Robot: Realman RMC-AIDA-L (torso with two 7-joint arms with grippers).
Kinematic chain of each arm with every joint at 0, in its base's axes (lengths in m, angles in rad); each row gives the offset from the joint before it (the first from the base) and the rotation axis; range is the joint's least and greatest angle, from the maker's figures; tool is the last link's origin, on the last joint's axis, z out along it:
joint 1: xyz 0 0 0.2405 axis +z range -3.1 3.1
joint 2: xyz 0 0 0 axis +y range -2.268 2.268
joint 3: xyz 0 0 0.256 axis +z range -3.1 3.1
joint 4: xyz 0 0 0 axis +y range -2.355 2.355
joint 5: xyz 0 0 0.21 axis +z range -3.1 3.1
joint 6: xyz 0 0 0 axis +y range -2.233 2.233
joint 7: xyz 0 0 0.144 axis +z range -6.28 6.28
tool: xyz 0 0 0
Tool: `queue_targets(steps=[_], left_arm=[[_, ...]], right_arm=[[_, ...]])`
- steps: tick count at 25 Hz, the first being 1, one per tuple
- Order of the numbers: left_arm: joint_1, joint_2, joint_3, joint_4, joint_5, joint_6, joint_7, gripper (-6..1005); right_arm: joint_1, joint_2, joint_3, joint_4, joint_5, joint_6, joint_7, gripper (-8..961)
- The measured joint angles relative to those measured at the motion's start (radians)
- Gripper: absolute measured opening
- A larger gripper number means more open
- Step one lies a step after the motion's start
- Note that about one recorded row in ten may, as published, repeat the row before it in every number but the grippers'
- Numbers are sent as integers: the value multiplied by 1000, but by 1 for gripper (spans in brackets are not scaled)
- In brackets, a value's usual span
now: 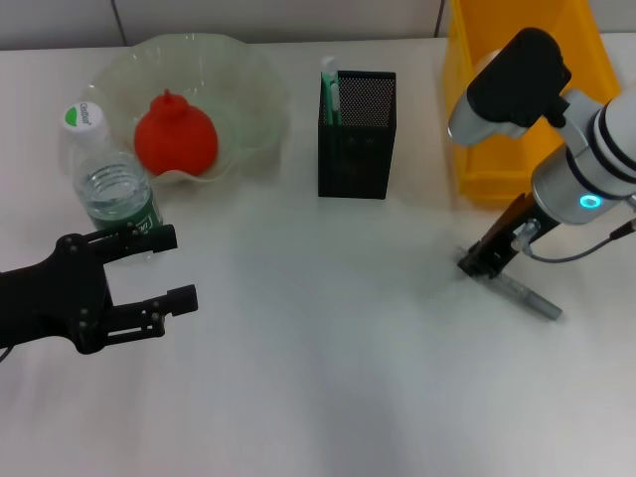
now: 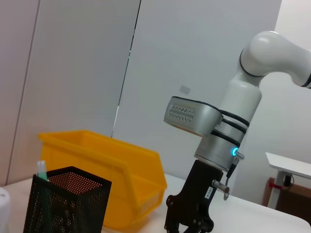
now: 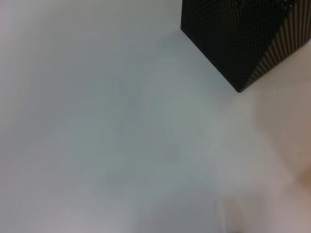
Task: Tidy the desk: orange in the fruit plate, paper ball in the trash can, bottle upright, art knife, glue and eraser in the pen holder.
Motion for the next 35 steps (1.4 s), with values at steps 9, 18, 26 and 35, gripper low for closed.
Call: queue_targets(steps=[9, 18, 26, 35], left_arm=[[9, 1, 0, 5, -3, 3, -1, 797], [8, -9, 0, 8, -3, -2, 0, 797], [7, -9, 0, 5, -3, 0, 1, 797], [5, -9, -7, 2, -3, 0, 1, 797]], right_arm=[[-111, -3, 290, -276, 337, -67, -110, 147], [-79, -7, 639, 408, 1282, 35, -1001, 138], [40, 3, 609, 790, 1366, 211, -1442, 136], [64, 3, 465, 784, 1356, 361, -1318, 173]])
